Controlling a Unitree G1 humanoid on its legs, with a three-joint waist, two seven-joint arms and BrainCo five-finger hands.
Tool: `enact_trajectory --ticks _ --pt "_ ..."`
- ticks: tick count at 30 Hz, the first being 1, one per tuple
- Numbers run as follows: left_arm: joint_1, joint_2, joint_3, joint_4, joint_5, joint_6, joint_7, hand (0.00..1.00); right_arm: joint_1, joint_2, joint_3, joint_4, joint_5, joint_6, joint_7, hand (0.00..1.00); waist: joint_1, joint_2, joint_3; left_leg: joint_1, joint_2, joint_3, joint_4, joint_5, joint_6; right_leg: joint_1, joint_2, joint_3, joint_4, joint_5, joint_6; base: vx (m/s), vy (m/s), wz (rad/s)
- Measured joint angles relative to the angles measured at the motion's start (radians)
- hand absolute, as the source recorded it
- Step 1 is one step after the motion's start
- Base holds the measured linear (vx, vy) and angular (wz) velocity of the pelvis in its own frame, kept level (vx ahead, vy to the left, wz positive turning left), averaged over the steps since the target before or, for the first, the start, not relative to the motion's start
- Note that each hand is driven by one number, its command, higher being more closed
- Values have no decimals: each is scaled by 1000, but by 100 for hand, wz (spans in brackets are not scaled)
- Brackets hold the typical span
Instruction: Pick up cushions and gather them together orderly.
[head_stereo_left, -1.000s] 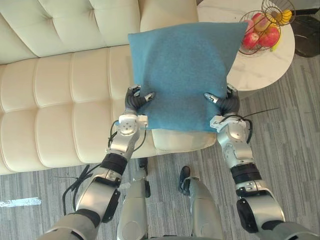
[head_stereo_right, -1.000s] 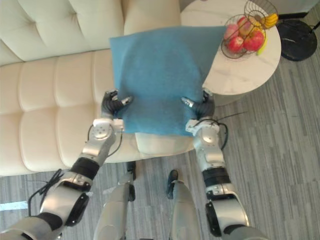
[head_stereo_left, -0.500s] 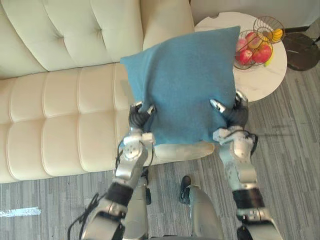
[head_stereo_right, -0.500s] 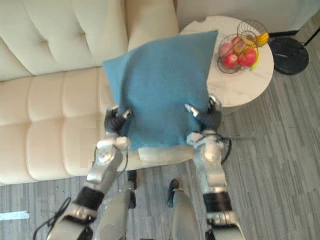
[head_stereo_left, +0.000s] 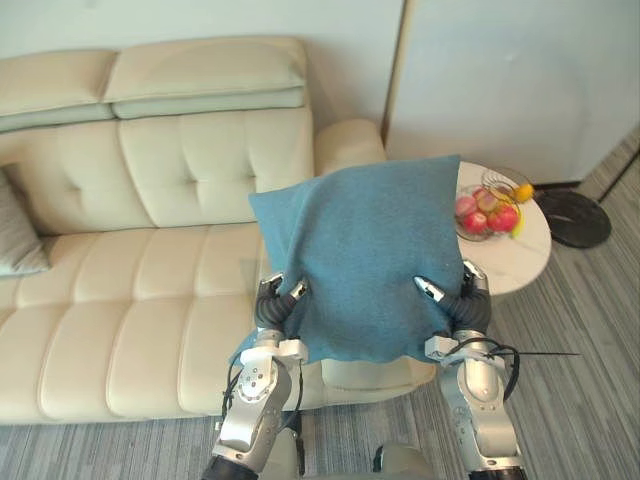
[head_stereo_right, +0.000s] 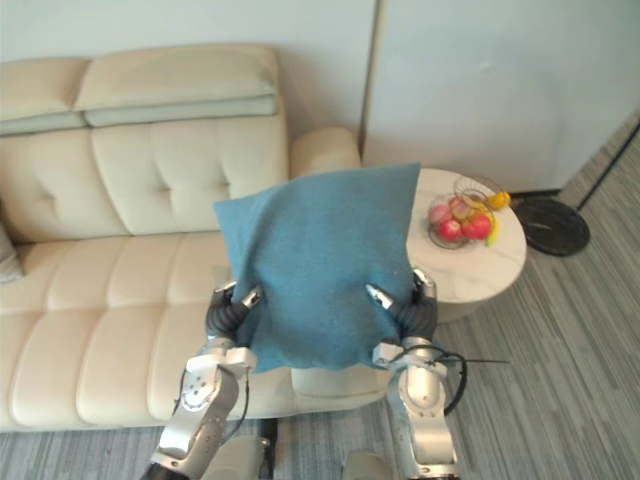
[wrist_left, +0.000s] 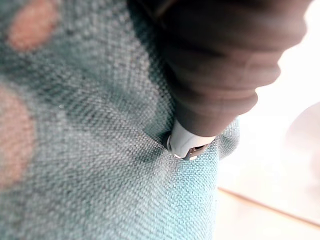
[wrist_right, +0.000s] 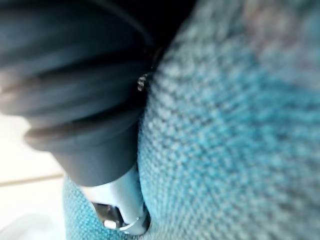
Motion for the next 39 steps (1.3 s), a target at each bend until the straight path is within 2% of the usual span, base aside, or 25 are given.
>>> enact_trajectory --ticks 3,4,5,8,9,10,11,12,13,15,17,21,22,23,24,26,27,28,29,30,31,32,35,38,39 --pt "16 -1 -10 -25 0 0 0 100 9 -12 0 0 0 -3 -1 100 -2 17 -17 -31 -19 -67 -48 63 -8 -5 0 -77 8 -23 -14 -132 -97 110" --pt "34 -3 -19 -38 0 1 0 100 15 -24 -3 0 -1 -1 -1 100 -7 37 -40 -43 -7 -46 -116 55 26 -15 -4 -150 16 -22 -20 -189 -130 151" --pt "31 -7 -26 -41 -1 1 0 100 8 -19 -18 0 -2 -1 -3 100 -16 31 -44 -63 16 89 -103 -9 76 -14 -40 -205 -7 -11 -35 -200 -102 137" --pt "27 -8 -47 -42 -2 0 0 100 -1 -22 -41 4 -2 0 -5 100 -18 36 -49 -95 77 297 102 -42 124 -12 -87 -285 4 -7 -36 -133 0 111" --pt "22 -8 -57 -33 -4 -1 0 100 -3 -31 -48 8 -2 1 -9 100 -25 67 -70 -71 84 347 128 2 152 -11 -84 -327 43 -7 -37 -69 -14 122" --pt "7 -5 -61 -26 -5 -1 -1 100 -13 -30 -62 21 -3 1 -10 100 -44 69 -73 -69 64 358 79 49 199 -29 -95 -331 82 -1 -48 -82 -7 130" --pt "-1 -6 -63 -14 -9 -6 -2 100 -31 -30 -76 47 -2 -2 -10 100 -63 65 -77 -54 43 351 -4 111 207 -67 -101 -318 94 -16 -65 -150 -12 120" --pt "-16 3 -67 -8 -23 -21 -8 100 -71 -17 -96 92 -2 -2 -9 100 -74 40 -99 -34 8 390 -115 105 212 -79 -115 -308 -44 58 -32 -117 -23 144" --pt "-57 -1 -94 40 -27 -27 -16 100 -90 -20 -130 126 -1 -2 -13 100 -79 61 -104 -33 70 513 -27 0 151 -53 -102 -388 -98 92 -12 -95 12 132" --pt "-87 0 -119 96 -42 -30 -22 100 -95 -21 -156 149 -1 -2 -19 100 -91 55 -100 -6 105 604 -11 -37 77 -18 -105 -454 -180 152 13 -9 109 119" --pt "-83 12 -120 119 -44 -30 -26 100 -95 -16 -154 167 -1 1 -19 100 -85 49 -96 -7 87 597 -12 -40 91 10 -111 -467 -232 190 30 -26 175 45" --pt "-57 66 -120 159 -56 -17 -51 100 -69 21 -148 184 2 9 -3 100 -83 20 -77 -45 52 572 104 -159 142 18 -177 -475 -196 177 62 -10 279 21" --pt "-37 70 -119 160 -61 -11 -61 100 -66 22 -146 212 8 14 1 100 -84 14 -68 -44 28 573 122 -198 152 -27 -211 -434 -94 153 13 34 303 1" --pt "-32 70 -119 159 -61 -10 -62 100 -64 22 -145 217 14 15 1 100 -84 15 -66 -43 25 572 127 -206 160 -45 -215 -410 -55 151 -7 55 308 -3" --pt "-20 72 -117 160 -60 -8 -64 100 -57 23 -143 234 22 15 6 100 -87 16 -61 -36 13 570 123 -216 175 -115 -212 -305 74 135 -33 66 236 6" --pt "-14 81 -117 160 -58 13 -67 100 -39 21 -142 246 42 25 23 100 -111 17 -39 30 -29 550 40 -209 162 -184 -120 -161 201 84 20 123 253 23" --pt "-12 82 -117 161 -58 15 -67 100 -35 17 -140 246 42 25 27 100 -117 20 -38 56 -40 551 -7 -203 144 -196 -86 -149 198 79 22 175 251 19" --pt "-8 86 -113 159 -54 18 -70 100 -27 22 -132 240 47 25 32 100 -127 25 -39 78 -40 566 -31 -257 61 -231 -32 -146 158 75 6 232 117 10" --pt "-19 109 -112 148 -40 9 -79 100 -24 31 -129 231 61 17 37 100 -133 -7 -26 46 -18 520 120 -240 197 -259 -32 -159 138 82 8 321 82 -24" --pt "-32 127 -112 156 -39 15 -88 100 -25 27 -124 240 78 16 42 100 -115 -42 -10 104 -56 435 106 -269 175 -281 -28 -158 65 102 11 280 -6 -22" --pt "-32 128 -113 156 -39 17 -88 100 -22 27 -125 239 80 15 42 100 -117 -42 -11 111 -63 433 98 -269 176 -280 -23 -158 49 105 8 305 40 -1" --pt "-30 119 -120 151 -32 20 -95 100 17 21 -130 211 83 14 42 100 -134 -31 -17 142 -89 405 57 -269 176 -280 15 -132 -7 141 -14 255 47 44" --pt "-25 85 -147 139 -9 21 -109 100 130 27 -159 98 91 13 42 100 -157 -12 -27 199 -130 323 15 -270 174 -257 38 -88 -13 176 -44 322 30 96" --pt "-1 64 -155 114 -1 22 -110 100 186 26 -158 17 108 13 41 100 -158 23 -46 202 -107 309 98 -276 164 -174 35 -117 -44 169 -45 419 12 48" --pt "1 61 -155 106 -2 22 -110 100 202 24 -155 -20 120 13 41 100 -156 29 -45 163 -81 329 251 -275 160 -125 27 -140 -63 170 -46 382 27 37"
